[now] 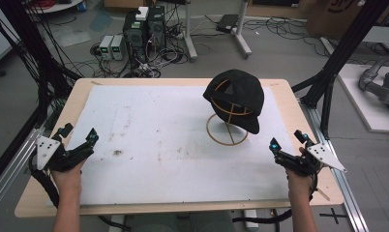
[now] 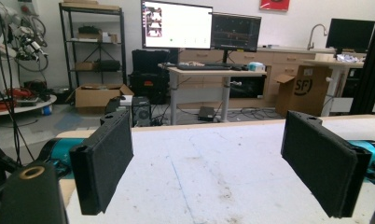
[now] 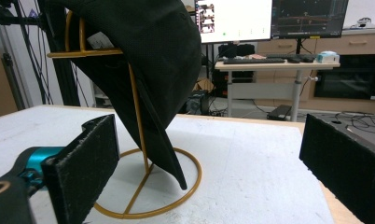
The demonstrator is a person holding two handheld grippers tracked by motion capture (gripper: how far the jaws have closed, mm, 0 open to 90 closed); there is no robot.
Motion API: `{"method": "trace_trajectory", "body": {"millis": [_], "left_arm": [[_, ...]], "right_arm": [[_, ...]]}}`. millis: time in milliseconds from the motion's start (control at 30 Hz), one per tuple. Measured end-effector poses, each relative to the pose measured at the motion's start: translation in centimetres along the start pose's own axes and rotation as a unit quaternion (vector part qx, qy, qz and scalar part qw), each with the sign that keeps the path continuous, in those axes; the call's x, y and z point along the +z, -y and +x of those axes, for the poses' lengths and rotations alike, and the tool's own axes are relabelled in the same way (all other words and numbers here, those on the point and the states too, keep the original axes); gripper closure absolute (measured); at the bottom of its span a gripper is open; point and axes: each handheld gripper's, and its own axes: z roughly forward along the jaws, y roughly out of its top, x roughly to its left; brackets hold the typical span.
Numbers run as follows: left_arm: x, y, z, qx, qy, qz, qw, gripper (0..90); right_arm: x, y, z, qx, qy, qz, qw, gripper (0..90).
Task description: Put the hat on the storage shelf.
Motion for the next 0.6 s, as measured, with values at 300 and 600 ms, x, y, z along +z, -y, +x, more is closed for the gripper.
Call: {"method": "trace_trajectory", "body": {"millis": [300, 600], "left_arm": [[-0.21, -0.11, 0.04, 0.002, 0.002, 0.001, 1.0, 17.1], [-0.25, -0.25, -0.03, 0.005, 0.006, 0.001, 1.0, 17.1]], "right_arm": [[0.15, -0.07, 0.12, -0.003, 0.0, -0.002, 1.0, 4.4], [0.24, -0.15, 0.35, -0.003, -0.003, -0.003, 1.0, 4.3]]}}
